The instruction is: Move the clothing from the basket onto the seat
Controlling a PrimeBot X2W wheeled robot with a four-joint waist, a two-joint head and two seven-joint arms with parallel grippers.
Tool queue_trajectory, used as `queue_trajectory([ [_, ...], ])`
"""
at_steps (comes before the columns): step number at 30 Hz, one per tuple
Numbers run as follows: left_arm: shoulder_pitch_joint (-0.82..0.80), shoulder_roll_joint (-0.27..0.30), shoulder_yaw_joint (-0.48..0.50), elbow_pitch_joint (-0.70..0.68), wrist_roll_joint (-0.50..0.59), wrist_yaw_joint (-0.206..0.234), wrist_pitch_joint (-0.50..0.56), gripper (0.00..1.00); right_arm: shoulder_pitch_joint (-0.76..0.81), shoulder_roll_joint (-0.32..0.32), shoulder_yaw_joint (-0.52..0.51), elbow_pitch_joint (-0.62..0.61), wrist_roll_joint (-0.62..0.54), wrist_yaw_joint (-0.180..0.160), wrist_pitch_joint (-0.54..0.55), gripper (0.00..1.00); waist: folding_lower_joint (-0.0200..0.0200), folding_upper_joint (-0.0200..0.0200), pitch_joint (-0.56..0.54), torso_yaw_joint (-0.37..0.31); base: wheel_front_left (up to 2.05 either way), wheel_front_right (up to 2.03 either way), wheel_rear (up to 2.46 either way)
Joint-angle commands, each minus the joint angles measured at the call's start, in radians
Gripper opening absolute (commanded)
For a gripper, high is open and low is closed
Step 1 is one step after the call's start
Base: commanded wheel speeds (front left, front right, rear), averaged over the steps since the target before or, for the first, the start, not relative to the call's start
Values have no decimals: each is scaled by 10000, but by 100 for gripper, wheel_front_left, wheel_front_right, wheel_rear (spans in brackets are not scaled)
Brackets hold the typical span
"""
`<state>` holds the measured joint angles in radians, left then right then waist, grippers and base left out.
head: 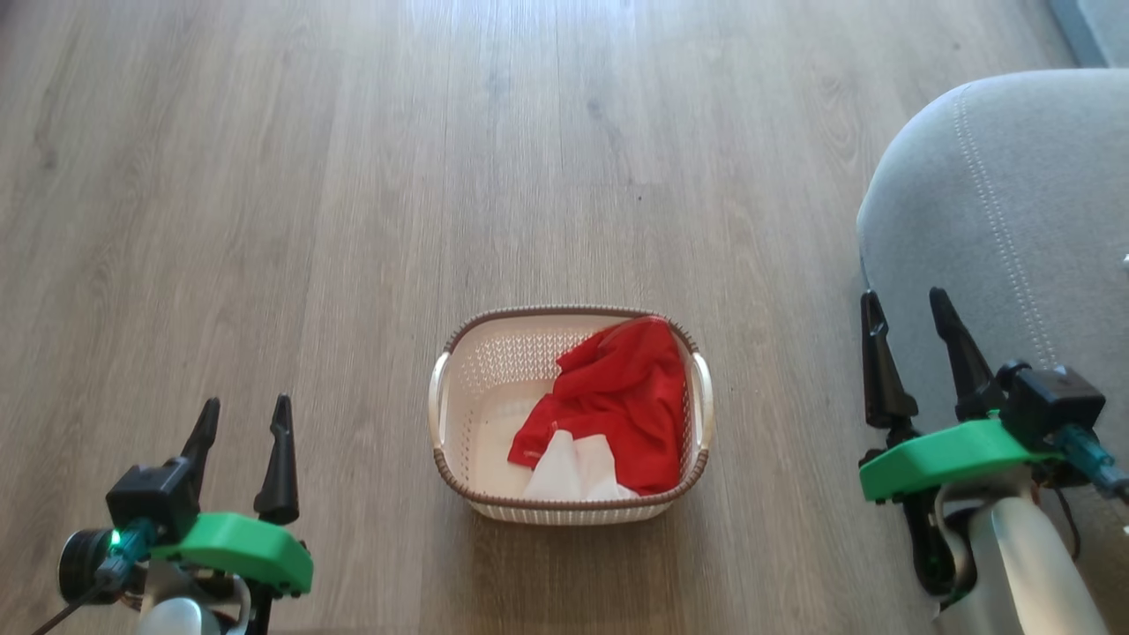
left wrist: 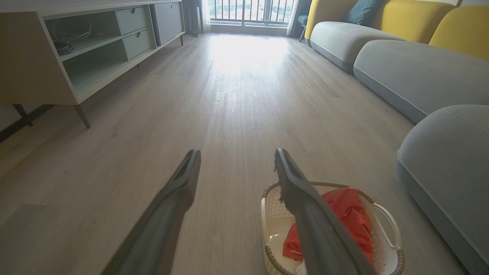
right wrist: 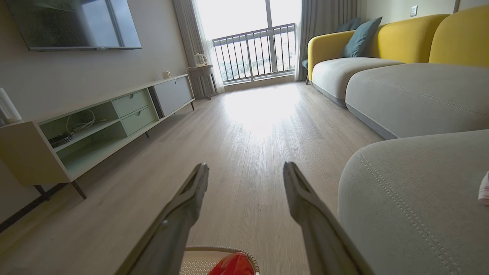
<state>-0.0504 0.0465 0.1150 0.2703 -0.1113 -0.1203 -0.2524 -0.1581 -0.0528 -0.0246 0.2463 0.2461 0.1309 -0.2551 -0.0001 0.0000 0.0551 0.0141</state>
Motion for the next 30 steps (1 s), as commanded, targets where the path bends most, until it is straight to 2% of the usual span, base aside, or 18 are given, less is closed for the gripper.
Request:
queue_trajectory([
  [1, -219, 56, 366, -393, 133, -4, -93, 100, -115, 26, 270, -316, -25, -2, -67, 100, 1, 0, -55, -25, 0, 0, 0],
  [11, -157, 41, 391, -431, 175, -9, -93, 100, 18, 26, 446, -198, -260, -2, -67, 100, 1, 0, -59, -114, 0, 0, 0],
  [30, -329, 38, 194, -265, 151, 79, -93, 100, -226, 26, 418, 211, -1512, -2, -67, 100, 1, 0, 393, -201, 0, 0, 0],
])
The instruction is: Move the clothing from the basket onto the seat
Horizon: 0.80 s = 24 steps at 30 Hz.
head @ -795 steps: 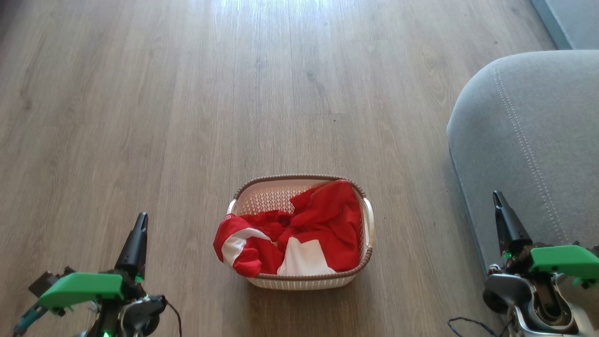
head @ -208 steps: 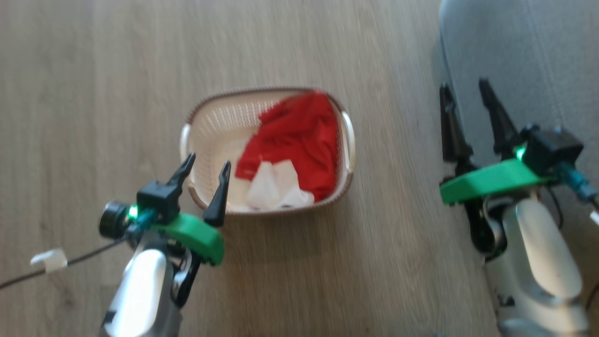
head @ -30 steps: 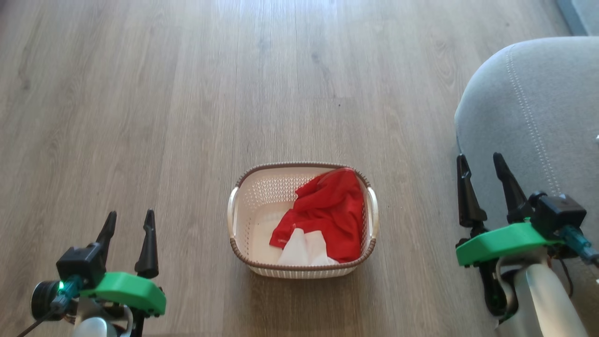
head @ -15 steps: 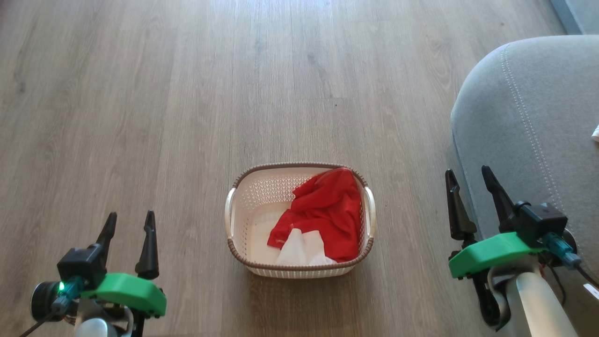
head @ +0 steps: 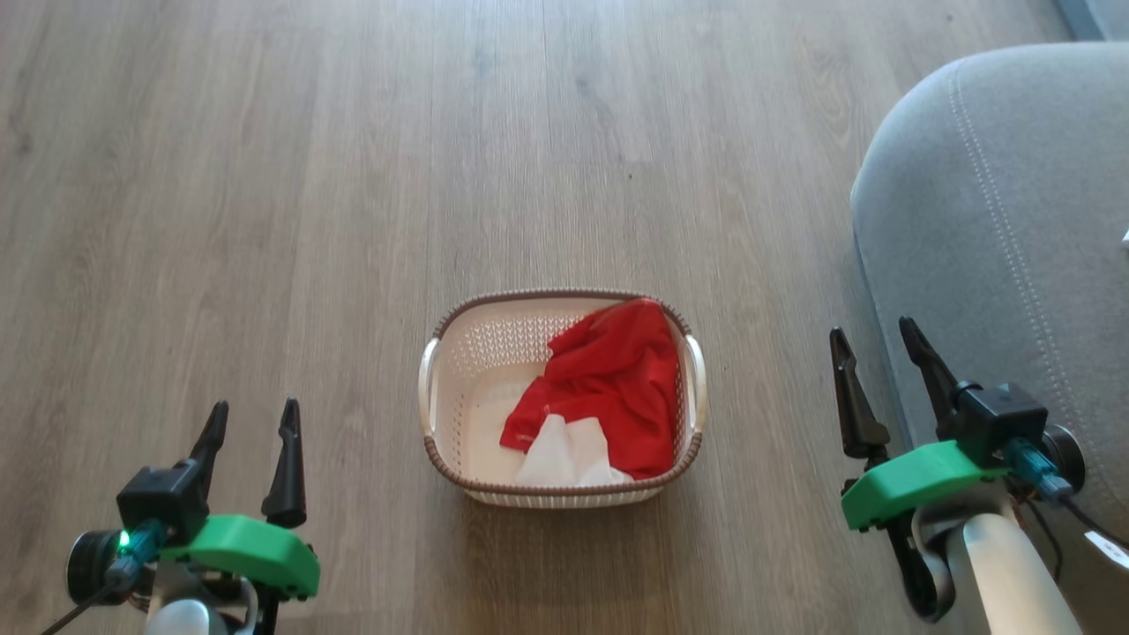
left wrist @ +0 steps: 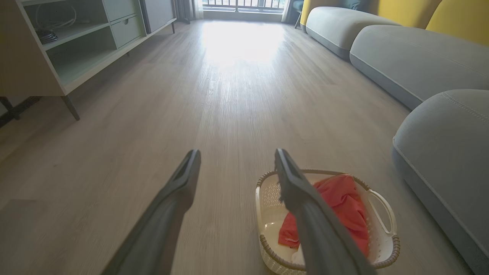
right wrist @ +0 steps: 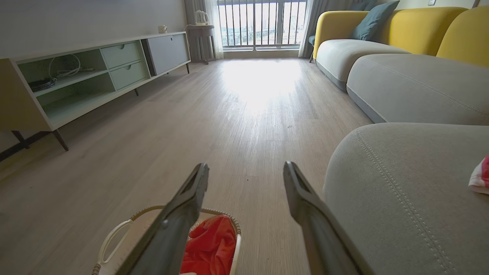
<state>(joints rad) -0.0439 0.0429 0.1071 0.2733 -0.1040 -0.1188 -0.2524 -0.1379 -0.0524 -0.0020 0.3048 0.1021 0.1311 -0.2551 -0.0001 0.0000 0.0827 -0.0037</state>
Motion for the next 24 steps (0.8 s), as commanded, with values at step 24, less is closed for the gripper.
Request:
queue_trajectory([
  [24, -3430, 640, -2495, 1414, -506, -116, -93, 100, -3099, 22, 349, -2009, 422, -4, -67, 100, 1, 0, 5557, -1507, 0, 0, 0],
])
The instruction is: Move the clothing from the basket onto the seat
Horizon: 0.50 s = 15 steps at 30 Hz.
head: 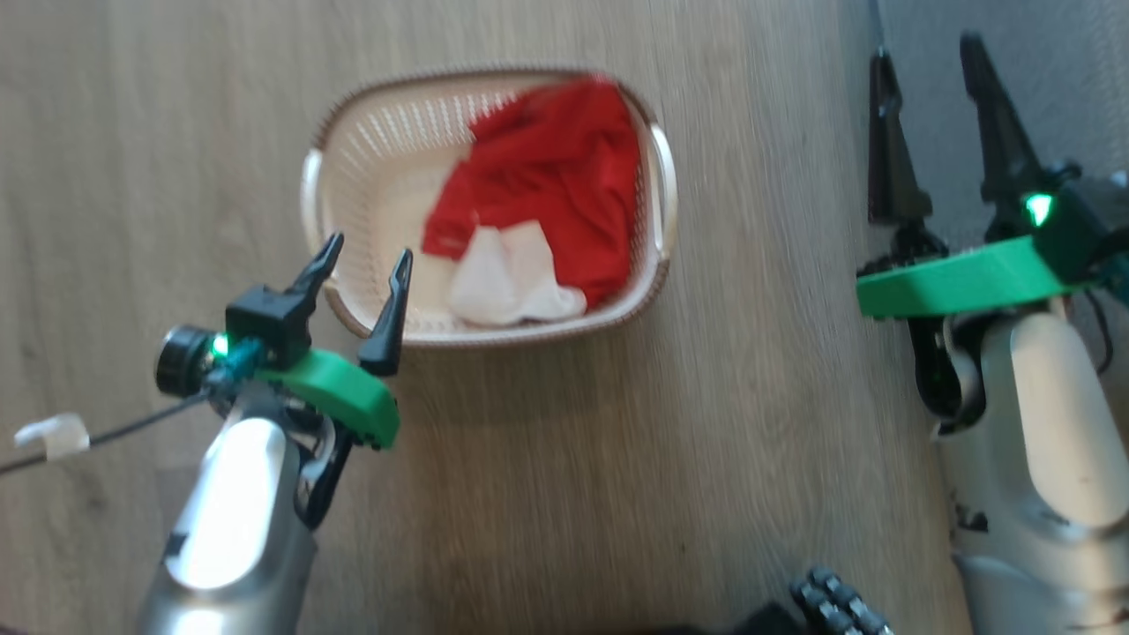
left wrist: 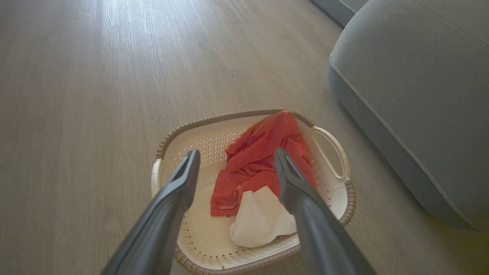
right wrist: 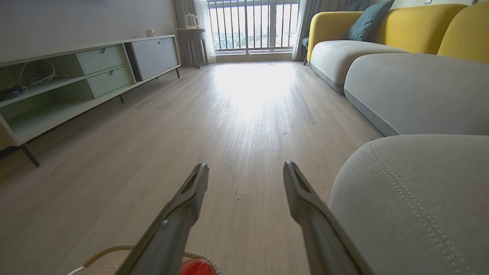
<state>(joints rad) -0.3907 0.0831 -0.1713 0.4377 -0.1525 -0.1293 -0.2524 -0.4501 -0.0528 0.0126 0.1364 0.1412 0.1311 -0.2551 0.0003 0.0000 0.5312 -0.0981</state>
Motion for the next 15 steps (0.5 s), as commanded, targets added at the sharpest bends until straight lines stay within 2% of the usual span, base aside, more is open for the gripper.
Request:
queue_trajectory([
  [1, -163, 331, 133, -47, -80, -11, -93, 100, -115, 26, 278, -379, 92, -4, -67, 100, -3, 0, 1291, -661, 0, 0, 0],
  [3, -757, 602, -368, 588, -192, -11, -93, 100, -437, 26, 463, -516, 281, -4, -67, 100, -3, 0, 1833, -911, 0, 0, 0],
  [9, -2107, 1036, -909, 2307, -490, -12, -93, 100, -760, 26, 746, -704, 698, -4, -67, 100, -3, 0, 2705, -1474, 0, 0, 0],
  [15, -3598, 1298, -1637, 4006, -726, -12, 162, 100, -930, 26, 933, -889, 1139, -4, -67, 100, -3, 0, 3455, -2035, 0, 0, 0],
])
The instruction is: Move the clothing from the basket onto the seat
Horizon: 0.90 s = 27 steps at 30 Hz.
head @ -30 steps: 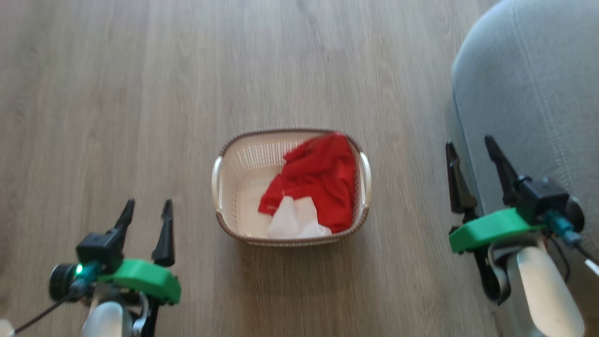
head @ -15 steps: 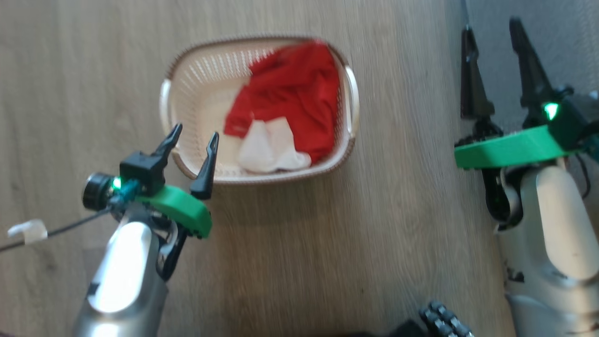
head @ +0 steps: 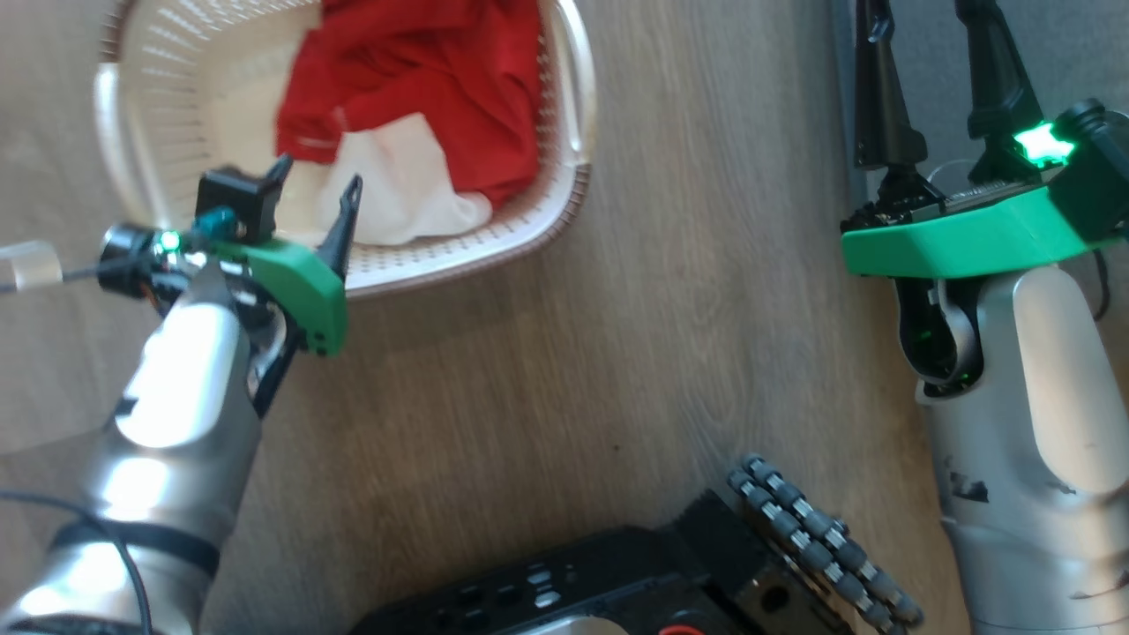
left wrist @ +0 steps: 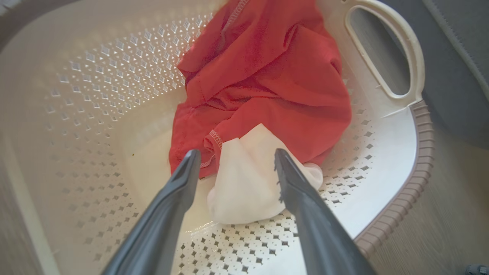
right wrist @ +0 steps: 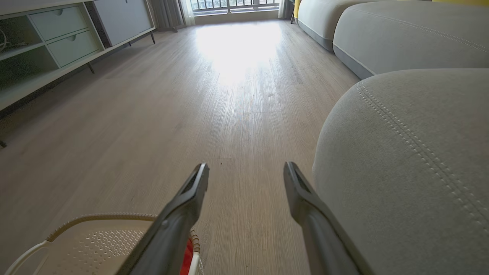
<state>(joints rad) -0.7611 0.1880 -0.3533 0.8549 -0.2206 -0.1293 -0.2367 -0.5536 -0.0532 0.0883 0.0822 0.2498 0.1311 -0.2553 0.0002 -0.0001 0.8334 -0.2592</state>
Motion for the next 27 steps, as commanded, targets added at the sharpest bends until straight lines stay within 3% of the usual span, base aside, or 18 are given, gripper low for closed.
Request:
queue_trajectory([
  [1, -123, 286, 58, 29, -59, -12, 54, 100, 77, 30, 221, -379, 131, -4, -65, 100, -2, 1, 553, -521, 0, 0, 0],
  [11, -1886, 564, -539, 1495, -392, -13, 700, 100, 19, 30, 696, -536, 955, -4, -65, 100, -2, 1, 1468, -1380, 0, 0, 0],
  [27, -2911, -229, -736, 3384, -852, 10, 1815, 100, 739, 30, 544, -693, 1202, -4, -65, 100, -2, 1, 1588, -1575, 0, 0, 0],
])
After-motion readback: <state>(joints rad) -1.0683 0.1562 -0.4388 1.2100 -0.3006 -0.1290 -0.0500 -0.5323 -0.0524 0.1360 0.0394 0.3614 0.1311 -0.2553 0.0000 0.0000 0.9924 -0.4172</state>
